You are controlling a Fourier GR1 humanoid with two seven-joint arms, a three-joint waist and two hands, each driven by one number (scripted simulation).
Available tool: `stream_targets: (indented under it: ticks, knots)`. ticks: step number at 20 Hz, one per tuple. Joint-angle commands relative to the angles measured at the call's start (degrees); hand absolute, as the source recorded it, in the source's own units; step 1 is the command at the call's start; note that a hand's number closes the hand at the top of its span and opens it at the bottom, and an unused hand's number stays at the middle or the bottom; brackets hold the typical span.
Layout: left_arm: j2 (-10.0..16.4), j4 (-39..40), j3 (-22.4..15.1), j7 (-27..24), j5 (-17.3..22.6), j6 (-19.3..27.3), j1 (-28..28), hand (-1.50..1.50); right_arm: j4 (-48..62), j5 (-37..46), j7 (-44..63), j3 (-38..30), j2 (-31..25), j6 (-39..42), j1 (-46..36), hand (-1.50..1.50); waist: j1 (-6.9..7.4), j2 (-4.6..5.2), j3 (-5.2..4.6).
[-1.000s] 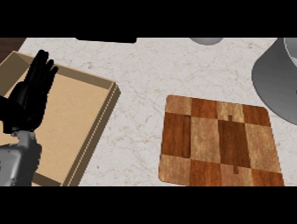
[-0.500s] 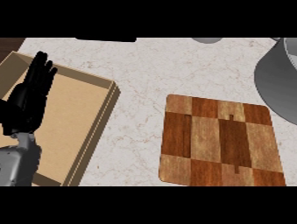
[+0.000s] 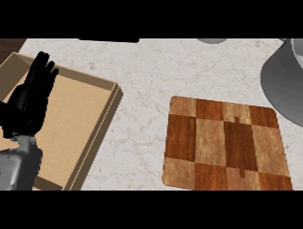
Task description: Pick the cupcake from the cutting board and place it in the pot
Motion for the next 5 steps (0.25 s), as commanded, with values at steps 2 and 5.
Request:
stream_targets:
  ticks: [2,5]
  knots:
    - [-0.42,-0.94,-0.64,-0.09,-0.08,-0.14,1.14,0.00,-0.24,-0.77,-4.99,-0.42,-2.20,9.08,1.88,-1.50,0.31,-0.03,0.13]
    - [-0.49,0.17,0.18,0.29,0.24,0.44,-0.15,0.00,-1.07,-1.02,-4.47,-0.31,-1.52,8.94,2.05,-1.50,0.28,0.28,0.08]
